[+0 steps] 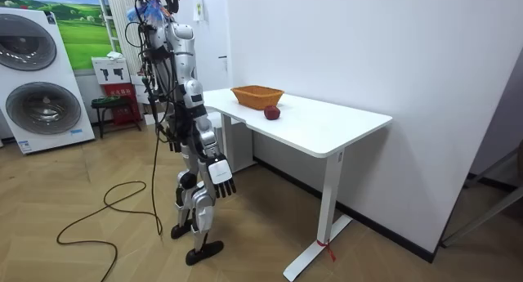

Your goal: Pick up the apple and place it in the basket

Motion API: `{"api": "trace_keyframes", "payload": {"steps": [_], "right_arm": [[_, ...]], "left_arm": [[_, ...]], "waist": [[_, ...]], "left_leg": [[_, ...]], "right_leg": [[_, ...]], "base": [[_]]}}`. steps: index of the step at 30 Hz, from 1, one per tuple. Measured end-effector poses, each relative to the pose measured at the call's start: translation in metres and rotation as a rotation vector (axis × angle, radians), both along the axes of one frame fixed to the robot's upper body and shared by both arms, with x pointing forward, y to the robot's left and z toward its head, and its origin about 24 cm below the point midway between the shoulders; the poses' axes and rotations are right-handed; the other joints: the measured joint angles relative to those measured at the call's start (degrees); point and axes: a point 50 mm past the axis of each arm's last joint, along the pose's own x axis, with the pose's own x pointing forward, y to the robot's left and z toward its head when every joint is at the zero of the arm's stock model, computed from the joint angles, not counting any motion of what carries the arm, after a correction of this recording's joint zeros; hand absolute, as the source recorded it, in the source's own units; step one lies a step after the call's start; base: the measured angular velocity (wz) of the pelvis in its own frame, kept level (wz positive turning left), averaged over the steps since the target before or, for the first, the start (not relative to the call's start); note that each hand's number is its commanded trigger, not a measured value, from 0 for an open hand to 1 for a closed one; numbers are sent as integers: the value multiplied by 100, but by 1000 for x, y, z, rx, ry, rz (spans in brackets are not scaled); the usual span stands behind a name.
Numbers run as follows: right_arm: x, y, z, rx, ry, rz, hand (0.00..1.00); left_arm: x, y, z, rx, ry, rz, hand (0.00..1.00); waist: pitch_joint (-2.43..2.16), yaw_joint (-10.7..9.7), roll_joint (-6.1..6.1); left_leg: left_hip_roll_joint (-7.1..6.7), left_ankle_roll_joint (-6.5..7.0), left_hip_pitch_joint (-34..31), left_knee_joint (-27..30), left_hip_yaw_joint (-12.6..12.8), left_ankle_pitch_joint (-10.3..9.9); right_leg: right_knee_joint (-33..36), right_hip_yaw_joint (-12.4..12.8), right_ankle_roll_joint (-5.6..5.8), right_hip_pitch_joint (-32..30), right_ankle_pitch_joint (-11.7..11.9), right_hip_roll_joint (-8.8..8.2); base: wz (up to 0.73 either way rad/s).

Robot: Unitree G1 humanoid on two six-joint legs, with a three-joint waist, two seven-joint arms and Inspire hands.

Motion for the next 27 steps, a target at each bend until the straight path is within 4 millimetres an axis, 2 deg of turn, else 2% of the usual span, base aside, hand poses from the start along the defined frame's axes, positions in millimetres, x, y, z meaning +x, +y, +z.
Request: {"api": "trace_keyframes", "payload": {"steps": [4,7,8,12,15,18,20,23,27], "right_arm": [[0,0,0,-2,0,-3,0],[-1,0,0,-4,-1,-27,0],[-1,1,0,-4,-1,-40,0],[-2,3,-1,0,-13,-164,0],[-4,4,-1,11,-35,-330,0],[-4,-1,0,17,-90,-628,0],[-1,-10,2,1,-148,-893,0],[1,-21,6,-32,-207,-1166,0],[11,-38,14,-67,-278,-1417,0]], "left_arm": [[-1,0,0,-2,5,2,0],[-2,-1,0,-3,9,1,0],[-3,-1,0,-3,12,1,0],[-5,-1,-1,3,14,15,0],[-4,-1,-1,1,4,29,0],[-7,1,0,11,-8,80,0],[-13,7,2,45,-22,127,0],[-15,11,4,65,-41,157,0],[-16,19,6,97,-65,186,0]], "waist": [[5,0,-7],[18,15,-20],[36,14,-50],[24,-3,-21],[25,-14,-7],[38,-135,3],[34,-252,-2],[34,-349,-6],[9,-489,-41]], "left_leg": [[-1,0,9,-3,-2,0],[-1,0,0,-4,9,0],[-1,0,-12,-10,10,0],[4,-1,0,-19,20,-1],[3,-1,25,-32,19,-1],[2,-1,68,-51,18,-1],[1,-1,145,-74,22,-1],[-5,-1,199,-78,28,-3],[-8,2,210,-68,34,-7]], "right_leg": [[4,0,0,10,0,0],[7,17,0,6,0,2],[7,25,0,4,-1,4],[9,37,-1,18,-1,11],[11,47,-1,37,-1,14],[9,46,0,107,-1,15],[4,39,0,159,-6,15],[2,45,4,189,-17,10],[18,56,5,196,-19,5]], "base": [[0],[0],[0],[0],[0],[0],[0],[0],[-1]]}}
